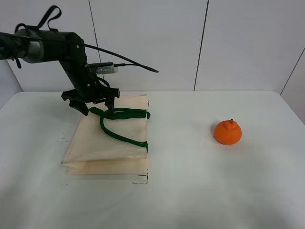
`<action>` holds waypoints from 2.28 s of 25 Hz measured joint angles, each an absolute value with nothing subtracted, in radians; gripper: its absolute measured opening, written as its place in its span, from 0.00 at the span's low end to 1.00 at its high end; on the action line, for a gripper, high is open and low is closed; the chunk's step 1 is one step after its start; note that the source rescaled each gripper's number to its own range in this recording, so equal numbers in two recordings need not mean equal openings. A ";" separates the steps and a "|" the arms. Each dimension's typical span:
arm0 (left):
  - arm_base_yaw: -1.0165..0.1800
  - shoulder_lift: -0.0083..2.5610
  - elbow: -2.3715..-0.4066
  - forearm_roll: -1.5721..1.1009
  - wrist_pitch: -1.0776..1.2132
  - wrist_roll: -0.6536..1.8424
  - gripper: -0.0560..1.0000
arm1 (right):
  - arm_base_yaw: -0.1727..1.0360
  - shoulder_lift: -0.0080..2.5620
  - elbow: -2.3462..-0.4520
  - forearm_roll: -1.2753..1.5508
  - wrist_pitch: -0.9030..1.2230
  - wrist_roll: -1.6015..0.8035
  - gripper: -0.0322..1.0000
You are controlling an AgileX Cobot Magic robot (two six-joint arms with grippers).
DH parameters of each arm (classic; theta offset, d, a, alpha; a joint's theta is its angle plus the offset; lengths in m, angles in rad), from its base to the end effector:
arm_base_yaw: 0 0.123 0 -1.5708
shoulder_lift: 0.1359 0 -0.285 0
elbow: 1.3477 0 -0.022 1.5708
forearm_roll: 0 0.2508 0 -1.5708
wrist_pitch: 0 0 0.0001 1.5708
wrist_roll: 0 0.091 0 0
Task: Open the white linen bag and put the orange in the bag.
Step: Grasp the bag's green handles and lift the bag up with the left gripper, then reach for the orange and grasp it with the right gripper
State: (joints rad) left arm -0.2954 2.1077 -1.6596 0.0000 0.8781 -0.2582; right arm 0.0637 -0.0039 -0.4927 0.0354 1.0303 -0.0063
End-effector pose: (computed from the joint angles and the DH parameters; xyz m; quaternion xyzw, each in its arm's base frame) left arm 0.4301 -0.1309 0.1918 0.0183 0.9861 -0.0451 0.1588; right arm -0.0035 0.0025 0.2778 -0.0300 0.8454 0.0330 0.5322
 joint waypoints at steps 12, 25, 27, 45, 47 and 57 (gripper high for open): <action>-0.303 2.293 -1.660 0.013 0.734 -0.300 1.00 | 0.064 -0.004 -0.493 0.035 1.030 -0.006 1.00; -0.308 2.307 -1.675 0.010 0.796 -0.305 0.07 | 0.064 -0.004 -0.493 0.035 1.030 -0.006 1.00; -0.305 2.289 -1.670 0.017 0.827 -0.324 0.06 | 0.064 -0.004 -0.493 0.035 1.030 -0.006 1.00; -0.305 1.826 -2.009 0.020 1.175 -0.176 0.05 | 0.064 -0.004 -0.493 0.035 1.030 -0.006 1.00; -0.305 1.826 -2.057 0.018 1.184 -0.167 0.05 | 0.064 -0.004 -0.493 0.034 1.030 -0.006 1.00; -0.305 1.785 -2.085 0.000 1.184 -0.164 0.05 | 0.064 0.307 -0.577 0.029 0.927 -0.006 1.00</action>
State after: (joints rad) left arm -0.3052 1.7845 -2.0847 0.0000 1.1840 -0.1640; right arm 0.0637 0.3071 -0.5775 0.0288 0.9270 -0.0063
